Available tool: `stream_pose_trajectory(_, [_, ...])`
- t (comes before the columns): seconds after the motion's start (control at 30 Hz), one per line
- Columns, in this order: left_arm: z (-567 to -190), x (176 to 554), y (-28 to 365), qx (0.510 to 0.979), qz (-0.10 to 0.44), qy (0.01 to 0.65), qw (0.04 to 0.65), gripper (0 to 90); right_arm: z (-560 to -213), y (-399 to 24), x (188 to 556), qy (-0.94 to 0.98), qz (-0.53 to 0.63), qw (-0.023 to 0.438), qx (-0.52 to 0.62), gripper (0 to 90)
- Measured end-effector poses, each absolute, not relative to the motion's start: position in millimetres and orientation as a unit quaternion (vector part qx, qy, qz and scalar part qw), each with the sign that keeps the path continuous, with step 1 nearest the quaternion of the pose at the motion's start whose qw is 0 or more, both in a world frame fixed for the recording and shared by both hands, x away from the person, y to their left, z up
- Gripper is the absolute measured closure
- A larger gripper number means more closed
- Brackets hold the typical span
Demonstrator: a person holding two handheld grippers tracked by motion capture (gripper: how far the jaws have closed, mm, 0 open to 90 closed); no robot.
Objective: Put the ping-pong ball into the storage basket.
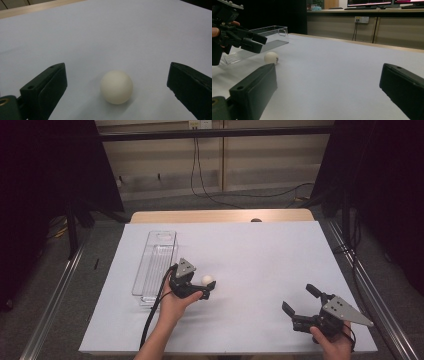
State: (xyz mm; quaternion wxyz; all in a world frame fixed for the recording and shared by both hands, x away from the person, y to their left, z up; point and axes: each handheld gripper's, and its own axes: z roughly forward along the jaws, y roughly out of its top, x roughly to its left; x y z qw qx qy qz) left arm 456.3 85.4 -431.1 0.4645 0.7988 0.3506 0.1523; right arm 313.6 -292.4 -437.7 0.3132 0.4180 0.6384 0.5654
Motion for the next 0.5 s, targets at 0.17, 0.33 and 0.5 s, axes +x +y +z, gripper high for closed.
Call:
stream_pose_trajectory(0.17, [-432.1,458.0,83.1,0.806,0.153,0.349,0.453,2.9,-437.9,-292.7,313.8,0.641,0.565,0.313,0.415,0.7])
stream_pose_trajectory(0.33, [-433.5,459.2,80.5,0.811,0.152,0.344,0.447,3.0,-437.9,-292.4,313.8,0.639,0.566,0.314,0.417,0.7])
stream_pose_trajectory(0.5, [-435.4,459.6,78.6,0.812,0.148,0.348,0.444,2.9,-437.9,-292.4,313.8,0.639,0.565,0.313,0.417,0.7])
